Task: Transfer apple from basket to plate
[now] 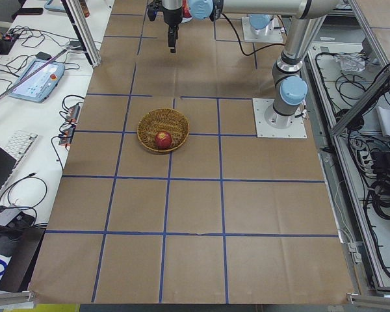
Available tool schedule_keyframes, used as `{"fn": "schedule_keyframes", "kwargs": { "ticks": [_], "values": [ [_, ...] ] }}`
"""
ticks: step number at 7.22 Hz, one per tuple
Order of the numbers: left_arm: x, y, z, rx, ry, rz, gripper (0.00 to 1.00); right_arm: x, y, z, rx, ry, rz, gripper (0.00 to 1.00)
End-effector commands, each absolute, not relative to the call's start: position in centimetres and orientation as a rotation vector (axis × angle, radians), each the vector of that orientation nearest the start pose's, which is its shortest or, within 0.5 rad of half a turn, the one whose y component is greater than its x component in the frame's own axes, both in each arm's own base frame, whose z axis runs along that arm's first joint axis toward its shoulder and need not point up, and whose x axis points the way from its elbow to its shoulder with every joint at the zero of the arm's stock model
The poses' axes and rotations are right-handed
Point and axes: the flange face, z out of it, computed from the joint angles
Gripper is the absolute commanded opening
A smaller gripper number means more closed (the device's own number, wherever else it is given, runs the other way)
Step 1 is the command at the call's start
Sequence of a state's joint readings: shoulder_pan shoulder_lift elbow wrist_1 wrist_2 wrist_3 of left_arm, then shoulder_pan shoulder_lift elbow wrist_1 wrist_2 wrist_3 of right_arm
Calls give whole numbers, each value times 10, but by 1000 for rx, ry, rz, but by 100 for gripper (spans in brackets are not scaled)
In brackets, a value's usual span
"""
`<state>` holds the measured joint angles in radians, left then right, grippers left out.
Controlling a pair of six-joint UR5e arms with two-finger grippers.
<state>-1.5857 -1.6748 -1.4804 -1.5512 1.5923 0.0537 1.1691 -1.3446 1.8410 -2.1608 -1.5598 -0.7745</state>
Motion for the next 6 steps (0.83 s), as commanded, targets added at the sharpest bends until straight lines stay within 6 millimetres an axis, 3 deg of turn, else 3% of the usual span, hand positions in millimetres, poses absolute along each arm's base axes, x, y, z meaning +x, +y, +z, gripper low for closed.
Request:
{"fn": "schedule_keyframes", "kwargs": {
  "ticks": [1, 2, 4, 5, 6],
  "values": [
    [-139, -534, 482, 108, 3118, -11, 99, -46, -551, 355, -542, 3113, -137, 100],
    [-139, -534, 482, 108, 3118, -11, 99, -20, -533, 379, -500, 3118, -97, 100],
    [-139, -534, 482, 108, 3118, -11, 99, 41, -471, 432, -303, 3095, 21, 100],
    [-139, -534, 482, 108, 3118, -11, 99, 75, -446, 450, -253, 3101, 36, 100],
    [-139, -535, 481, 108, 3118, -9, 99, 109, -430, 456, -176, 3106, 54, 100]
  ]
}}
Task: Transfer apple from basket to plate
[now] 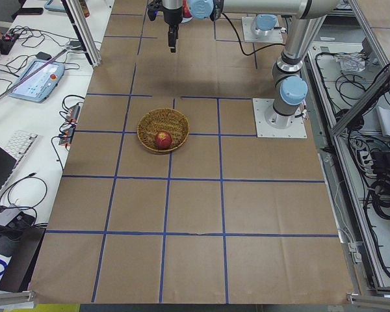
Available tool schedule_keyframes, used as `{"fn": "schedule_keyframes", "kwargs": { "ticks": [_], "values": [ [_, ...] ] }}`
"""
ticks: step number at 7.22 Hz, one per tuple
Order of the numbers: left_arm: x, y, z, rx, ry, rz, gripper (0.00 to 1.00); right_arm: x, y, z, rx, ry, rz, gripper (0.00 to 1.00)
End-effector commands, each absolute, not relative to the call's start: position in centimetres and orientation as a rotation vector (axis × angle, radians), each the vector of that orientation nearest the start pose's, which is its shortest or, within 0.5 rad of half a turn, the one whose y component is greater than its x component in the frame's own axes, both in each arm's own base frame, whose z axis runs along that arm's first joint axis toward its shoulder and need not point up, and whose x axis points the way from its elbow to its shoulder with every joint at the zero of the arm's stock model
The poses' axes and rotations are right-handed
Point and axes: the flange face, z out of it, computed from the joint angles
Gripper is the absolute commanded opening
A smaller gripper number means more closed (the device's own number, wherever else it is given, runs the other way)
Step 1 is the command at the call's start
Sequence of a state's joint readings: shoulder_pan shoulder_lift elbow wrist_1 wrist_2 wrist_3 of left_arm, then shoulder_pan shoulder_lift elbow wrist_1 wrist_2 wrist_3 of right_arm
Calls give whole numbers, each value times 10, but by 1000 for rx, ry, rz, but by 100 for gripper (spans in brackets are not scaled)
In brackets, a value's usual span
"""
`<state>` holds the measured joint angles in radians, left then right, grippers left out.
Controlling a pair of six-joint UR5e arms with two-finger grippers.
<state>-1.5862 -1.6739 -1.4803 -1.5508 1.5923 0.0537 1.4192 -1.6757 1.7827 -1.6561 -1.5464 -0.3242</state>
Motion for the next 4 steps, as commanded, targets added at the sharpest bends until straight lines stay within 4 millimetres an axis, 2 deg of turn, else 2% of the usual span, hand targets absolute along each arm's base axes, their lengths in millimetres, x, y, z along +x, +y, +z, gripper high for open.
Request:
{"fn": "schedule_keyframes", "kwargs": {
  "ticks": [1, 2, 3, 4],
  "values": [
    [-139, -534, 481, 108, 3118, -7, 99, 132, -422, 459, -135, 3127, 52, 100],
    [-139, -534, 482, 107, 3115, -11, 99, 135, -424, 468, -30, 3133, 43, 100],
    [-139, -533, 484, 105, 3115, -18, 99, 136, -431, 481, 2, 3132, 77, 100],
    [-139, -533, 485, 105, 3115, -21, 99, 134, -442, 486, -7, 3134, 79, 100]
  ]
}}
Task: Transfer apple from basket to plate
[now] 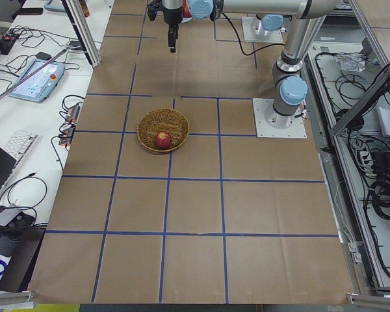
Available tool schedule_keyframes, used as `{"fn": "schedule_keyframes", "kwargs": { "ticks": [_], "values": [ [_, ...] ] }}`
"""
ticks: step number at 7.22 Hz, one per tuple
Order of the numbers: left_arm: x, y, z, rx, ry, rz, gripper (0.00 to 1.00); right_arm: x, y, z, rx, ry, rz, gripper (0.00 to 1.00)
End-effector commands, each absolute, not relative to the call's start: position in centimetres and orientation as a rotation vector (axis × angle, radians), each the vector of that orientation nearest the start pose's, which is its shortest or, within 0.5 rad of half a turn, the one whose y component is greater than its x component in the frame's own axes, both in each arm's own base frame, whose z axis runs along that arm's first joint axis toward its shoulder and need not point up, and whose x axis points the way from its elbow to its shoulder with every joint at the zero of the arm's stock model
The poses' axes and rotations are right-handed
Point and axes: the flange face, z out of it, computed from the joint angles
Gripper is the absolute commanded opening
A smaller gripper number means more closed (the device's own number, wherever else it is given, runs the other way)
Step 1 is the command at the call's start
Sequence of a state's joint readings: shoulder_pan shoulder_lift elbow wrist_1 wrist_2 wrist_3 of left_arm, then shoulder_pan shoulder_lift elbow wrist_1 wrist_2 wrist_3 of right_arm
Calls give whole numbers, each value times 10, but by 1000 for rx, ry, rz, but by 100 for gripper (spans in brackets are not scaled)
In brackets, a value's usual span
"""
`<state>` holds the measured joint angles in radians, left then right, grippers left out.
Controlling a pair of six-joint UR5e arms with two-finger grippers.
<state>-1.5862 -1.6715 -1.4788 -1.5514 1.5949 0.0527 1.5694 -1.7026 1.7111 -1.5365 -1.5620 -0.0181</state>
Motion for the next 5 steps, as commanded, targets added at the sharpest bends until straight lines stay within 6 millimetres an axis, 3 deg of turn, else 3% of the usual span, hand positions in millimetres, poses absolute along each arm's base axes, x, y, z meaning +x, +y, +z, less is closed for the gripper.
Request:
{"fn": "schedule_keyframes", "kwargs": {
  "ticks": [1, 5],
  "values": [
    [-138, -534, 486, 102, 3115, -26, 99, 132, -443, 487, -13, 3154, 75, 100],
    [-138, -534, 486, 103, 3117, -23, 99, 130, -457, 487, -12, 3153, 39, 100]
  ]
}}
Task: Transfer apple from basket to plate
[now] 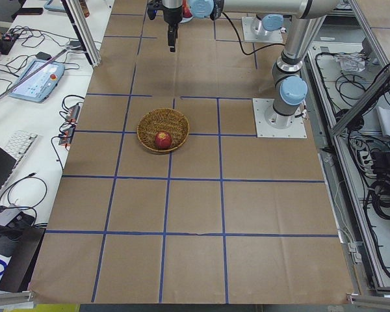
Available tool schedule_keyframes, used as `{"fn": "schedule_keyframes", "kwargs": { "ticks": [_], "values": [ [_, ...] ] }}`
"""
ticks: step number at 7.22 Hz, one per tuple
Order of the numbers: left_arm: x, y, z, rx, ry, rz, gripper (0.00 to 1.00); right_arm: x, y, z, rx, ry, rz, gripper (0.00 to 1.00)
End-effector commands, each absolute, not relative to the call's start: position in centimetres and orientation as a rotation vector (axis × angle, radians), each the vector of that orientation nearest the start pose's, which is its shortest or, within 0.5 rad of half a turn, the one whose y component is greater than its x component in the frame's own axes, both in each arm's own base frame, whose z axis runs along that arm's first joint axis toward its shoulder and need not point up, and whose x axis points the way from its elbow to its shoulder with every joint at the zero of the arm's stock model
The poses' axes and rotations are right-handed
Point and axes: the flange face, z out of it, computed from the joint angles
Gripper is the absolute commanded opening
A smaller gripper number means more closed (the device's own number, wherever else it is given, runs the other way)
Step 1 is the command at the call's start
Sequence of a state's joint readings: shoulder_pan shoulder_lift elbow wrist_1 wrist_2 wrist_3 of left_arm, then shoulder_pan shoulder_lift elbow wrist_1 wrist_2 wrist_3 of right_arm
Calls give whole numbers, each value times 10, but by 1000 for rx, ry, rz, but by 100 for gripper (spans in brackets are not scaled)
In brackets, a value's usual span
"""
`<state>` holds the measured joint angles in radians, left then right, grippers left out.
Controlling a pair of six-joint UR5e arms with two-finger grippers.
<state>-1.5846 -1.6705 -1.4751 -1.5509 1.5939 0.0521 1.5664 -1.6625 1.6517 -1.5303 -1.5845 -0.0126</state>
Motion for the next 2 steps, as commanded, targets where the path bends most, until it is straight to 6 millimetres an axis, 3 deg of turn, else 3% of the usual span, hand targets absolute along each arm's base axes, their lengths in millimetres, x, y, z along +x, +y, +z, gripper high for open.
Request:
{"fn": "schedule_keyframes", "kwargs": {
  "ticks": [1, 2],
  "values": [
    [-138, -534, 485, 105, 3115, -18, 99, 130, -460, 493, -12, 3152, 20, 100],
    [-138, -533, 486, 105, 3115, -23, 99, 130, -460, 494, -12, 3154, 17, 100]
  ]
}}
